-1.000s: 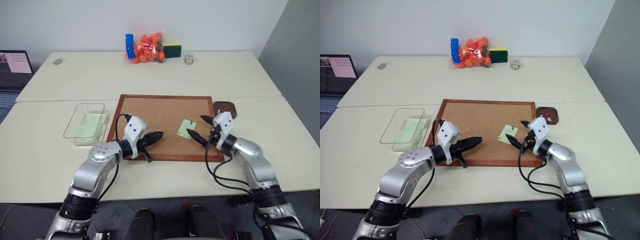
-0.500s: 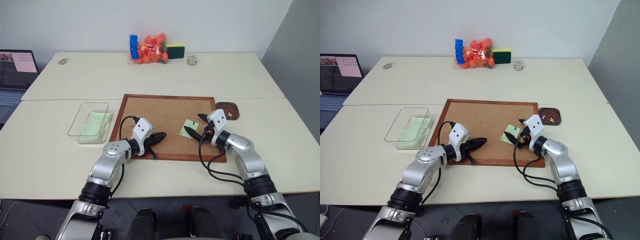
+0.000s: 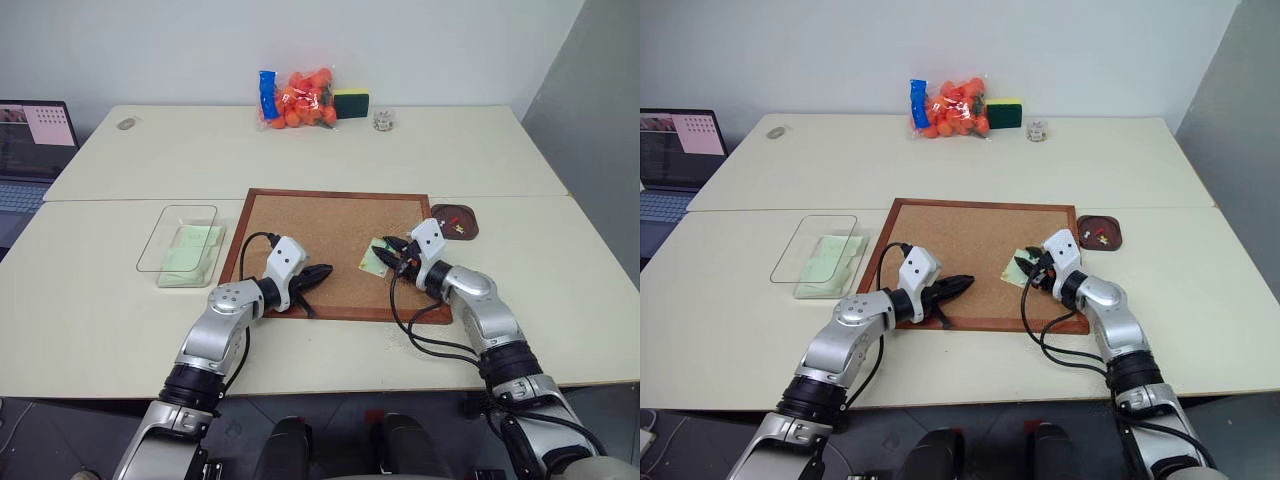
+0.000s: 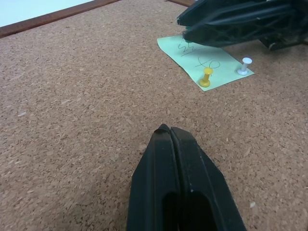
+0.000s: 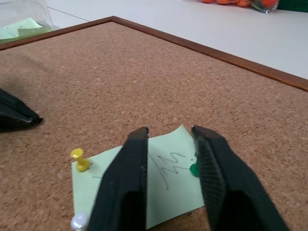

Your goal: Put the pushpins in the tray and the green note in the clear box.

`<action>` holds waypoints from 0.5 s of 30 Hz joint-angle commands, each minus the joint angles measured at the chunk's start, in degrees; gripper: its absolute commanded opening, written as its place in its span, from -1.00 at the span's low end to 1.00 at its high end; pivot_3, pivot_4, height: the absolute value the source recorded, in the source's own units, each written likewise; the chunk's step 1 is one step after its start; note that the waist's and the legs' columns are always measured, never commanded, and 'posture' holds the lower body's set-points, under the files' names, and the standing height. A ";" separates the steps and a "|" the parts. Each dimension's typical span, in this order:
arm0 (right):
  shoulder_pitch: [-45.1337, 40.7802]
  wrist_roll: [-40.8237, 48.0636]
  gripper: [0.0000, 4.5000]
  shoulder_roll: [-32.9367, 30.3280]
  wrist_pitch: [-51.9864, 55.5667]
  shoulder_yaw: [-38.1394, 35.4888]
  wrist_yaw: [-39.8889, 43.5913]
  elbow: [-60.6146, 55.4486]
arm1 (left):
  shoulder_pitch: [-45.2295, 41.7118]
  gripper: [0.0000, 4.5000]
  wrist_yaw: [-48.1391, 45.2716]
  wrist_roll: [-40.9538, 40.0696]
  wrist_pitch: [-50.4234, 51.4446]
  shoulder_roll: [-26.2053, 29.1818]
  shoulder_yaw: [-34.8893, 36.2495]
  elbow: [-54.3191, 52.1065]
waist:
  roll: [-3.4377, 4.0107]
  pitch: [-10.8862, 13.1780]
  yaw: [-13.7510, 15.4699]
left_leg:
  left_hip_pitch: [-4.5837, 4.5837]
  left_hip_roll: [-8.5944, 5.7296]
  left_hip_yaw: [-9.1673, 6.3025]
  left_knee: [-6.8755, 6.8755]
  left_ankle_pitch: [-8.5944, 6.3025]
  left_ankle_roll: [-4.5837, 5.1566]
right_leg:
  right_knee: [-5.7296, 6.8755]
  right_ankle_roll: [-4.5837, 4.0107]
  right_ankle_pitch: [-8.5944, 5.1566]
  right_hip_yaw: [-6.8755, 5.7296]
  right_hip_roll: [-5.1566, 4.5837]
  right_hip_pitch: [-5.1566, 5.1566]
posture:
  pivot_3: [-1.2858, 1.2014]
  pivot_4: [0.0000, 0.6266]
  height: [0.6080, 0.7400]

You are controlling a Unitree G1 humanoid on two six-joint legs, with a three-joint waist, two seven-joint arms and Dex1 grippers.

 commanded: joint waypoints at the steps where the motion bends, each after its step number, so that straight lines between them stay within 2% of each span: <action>1: -0.97 0.42 -0.81 0.42 -1.03 -1.47 -0.35 0.68 | 1.20 -1.00 -0.04 0.74 0.94 -0.84 -1.34 0.20 | 0.00 0.00 0.00 | 0.00 0.00 0.00 0.00 0.00 0.00 | 0.00 0.00 0.00 0.00 0.00 0.00 | 0.03 -0.52 1.00; 3: -0.82 0.81 -0.97 0.57 -1.32 -1.90 -0.06 0.31 | 1.33 -1.00 0.06 0.86 0.81 -0.88 -1.16 0.20 | 0.00 0.00 0.00 | 0.00 0.00 0.01 0.00 0.00 0.00 | 0.00 0.00 0.00 0.01 0.00 0.00 | 0.03 -0.52 1.00; 7: -0.18 0.86 -0.97 0.25 -1.85 -2.26 0.57 -1.19 | 1.42 -1.00 0.28 1.10 0.52 -1.02 -0.68 0.03 | 0.00 0.00 -0.01 | 0.00 0.01 0.01 -0.01 0.00 0.00 | 0.00 -0.02 0.01 0.01 0.00 0.00 | 0.03 -0.52 1.00; 10: -0.10 0.13 -0.78 -0.13 -2.38 -2.11 0.36 -0.92 | 1.28 -1.00 0.31 1.23 0.34 -1.16 -0.60 0.27 | 0.00 0.00 -0.01 | -0.01 0.00 0.02 -0.01 0.00 0.00 | -0.01 -0.01 0.00 0.02 -0.01 -0.01 | 0.03 -0.52 1.00; 14: -0.09 -0.62 -0.44 -0.16 -2.67 -1.53 0.37 -0.42 | 1.16 -1.00 0.33 1.55 -0.15 -1.35 -0.65 0.68 | 0.00 0.00 -0.01 | -0.01 0.00 0.02 -0.01 0.00 0.00 | -0.01 0.00 0.00 0.01 -0.01 -0.01 | 0.03 -0.52 1.00; 15: -0.09 -0.61 -0.44 -0.14 -2.51 -1.46 0.49 -0.36 | 1.14 -1.00 0.31 1.61 -0.21 -1.41 -0.63 0.73 | 0.00 0.00 -0.01 | -0.01 0.00 0.01 -0.01 0.00 0.00 | -0.01 0.00 0.00 0.01 -0.01 -0.01 | 0.03 -0.52 1.00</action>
